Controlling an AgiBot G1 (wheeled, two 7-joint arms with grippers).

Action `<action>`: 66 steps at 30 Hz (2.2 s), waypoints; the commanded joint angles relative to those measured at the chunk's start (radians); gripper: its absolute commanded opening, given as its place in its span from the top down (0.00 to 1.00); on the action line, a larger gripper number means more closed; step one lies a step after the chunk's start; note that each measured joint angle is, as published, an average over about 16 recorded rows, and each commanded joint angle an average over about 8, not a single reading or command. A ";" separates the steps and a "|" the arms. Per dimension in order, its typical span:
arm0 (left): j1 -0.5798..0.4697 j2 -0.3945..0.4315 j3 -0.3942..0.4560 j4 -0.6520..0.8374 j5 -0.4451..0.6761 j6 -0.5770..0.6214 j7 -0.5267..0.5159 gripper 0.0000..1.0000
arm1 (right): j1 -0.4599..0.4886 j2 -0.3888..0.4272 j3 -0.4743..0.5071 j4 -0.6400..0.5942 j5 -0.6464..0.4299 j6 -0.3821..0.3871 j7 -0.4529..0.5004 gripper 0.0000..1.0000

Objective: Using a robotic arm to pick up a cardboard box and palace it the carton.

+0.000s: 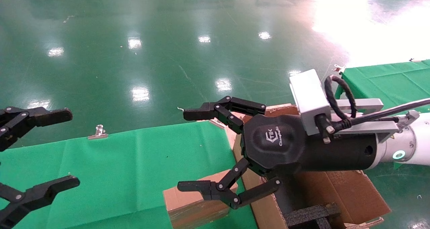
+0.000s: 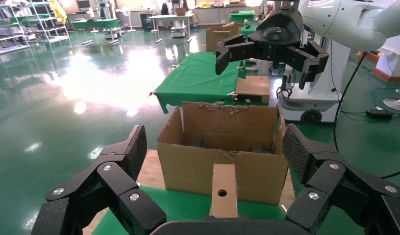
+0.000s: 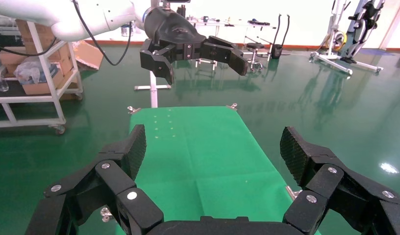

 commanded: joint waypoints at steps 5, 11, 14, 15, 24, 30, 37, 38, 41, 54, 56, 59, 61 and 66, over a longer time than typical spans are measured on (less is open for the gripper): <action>0.000 0.000 0.000 0.000 0.000 0.000 0.000 0.00 | 0.000 0.000 0.000 0.000 0.000 0.000 0.000 0.00; 0.000 0.000 0.000 0.000 0.000 0.000 0.000 0.00 | 0.000 0.000 0.000 0.000 0.000 0.000 0.000 0.00; 0.000 0.000 0.000 0.000 0.000 0.000 0.000 0.19 | 0.000 0.000 0.000 0.000 0.000 0.000 0.000 0.00; 0.000 0.000 0.000 0.000 0.000 0.000 0.000 0.32 | 0.000 0.000 0.000 0.000 0.000 0.000 0.000 0.00; 0.000 0.000 0.000 0.000 0.000 0.000 0.000 1.00 | 0.000 0.001 0.000 0.000 -0.001 0.000 0.000 0.00; 0.000 0.000 0.000 0.000 0.000 0.000 0.000 1.00 | 0.007 0.010 -0.015 0.002 -0.039 -0.001 0.003 0.00; 0.000 0.000 0.000 0.000 0.000 0.000 0.000 1.00 | 0.098 0.014 -0.097 0.036 -0.240 -0.012 0.045 0.00; 0.000 0.000 0.000 0.000 0.000 0.000 0.000 1.00 | 0.117 0.009 -0.114 0.038 -0.275 -0.016 0.053 0.00; 0.000 0.000 0.000 0.000 0.000 0.000 0.000 1.00 | 0.170 -0.017 -0.163 0.037 -0.372 -0.028 0.078 0.00; 0.000 0.000 0.000 0.000 0.000 0.000 0.000 1.00 | 0.321 -0.170 -0.351 0.009 -0.710 -0.053 0.102 0.00; 0.000 0.000 0.000 0.000 0.000 0.000 0.000 1.00 | 0.344 -0.196 -0.378 -0.001 -0.754 -0.057 0.099 0.00; 0.000 0.000 0.000 0.000 0.000 0.000 0.000 1.00 | 0.378 -0.237 -0.420 -0.017 -0.816 -0.063 0.091 0.00; 0.000 0.000 0.000 0.000 0.000 0.000 0.000 1.00 | 0.402 -0.265 -0.450 -0.030 -0.854 -0.068 0.085 0.00; 0.000 0.000 0.000 0.000 0.000 0.000 0.000 0.69 | 0.455 -0.325 -0.525 -0.060 -0.928 -0.077 0.072 0.00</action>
